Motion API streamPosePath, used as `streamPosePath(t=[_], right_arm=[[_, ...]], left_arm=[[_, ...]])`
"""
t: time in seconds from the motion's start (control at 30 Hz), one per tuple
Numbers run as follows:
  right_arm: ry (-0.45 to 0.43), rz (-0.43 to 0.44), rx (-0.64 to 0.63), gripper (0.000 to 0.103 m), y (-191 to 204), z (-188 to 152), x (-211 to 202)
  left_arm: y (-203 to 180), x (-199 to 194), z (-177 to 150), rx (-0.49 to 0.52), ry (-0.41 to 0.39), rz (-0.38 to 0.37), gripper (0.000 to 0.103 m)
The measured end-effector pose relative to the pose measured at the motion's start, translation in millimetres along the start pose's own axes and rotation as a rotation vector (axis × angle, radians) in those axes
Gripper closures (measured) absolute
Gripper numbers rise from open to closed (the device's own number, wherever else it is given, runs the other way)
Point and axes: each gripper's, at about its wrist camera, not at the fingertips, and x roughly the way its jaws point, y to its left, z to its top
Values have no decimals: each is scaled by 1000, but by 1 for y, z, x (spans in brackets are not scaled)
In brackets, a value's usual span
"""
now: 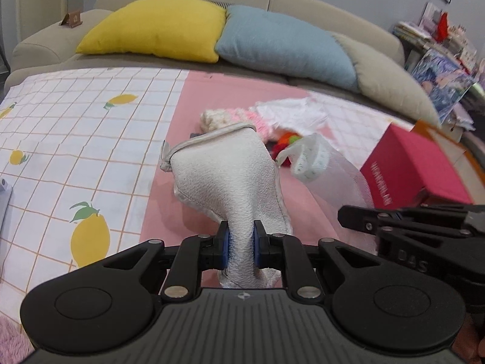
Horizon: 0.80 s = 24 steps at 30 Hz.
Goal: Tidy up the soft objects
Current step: 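Lift the mitt and mesh bag and carry them over the white box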
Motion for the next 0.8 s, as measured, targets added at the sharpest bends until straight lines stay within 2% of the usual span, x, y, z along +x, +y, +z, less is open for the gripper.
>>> streamPosePath(t=[0.2,0.4,0.53,0.8], right_arm=[[-67,22,18,103,-8,0,-44],[-130,0,44,103,-20,0,-81],[-182,-33,73,103,-33,0,-103],[-289,-135,145,103,-76,2,-149]], left_arm=[[-9,-31,3,-12,-55,-42,87],[-26,-55,9,5,-96,-90,87],[-42,-67,14,15,-112,-142,87],[-97,-82,31,120,-164,-248,87]])
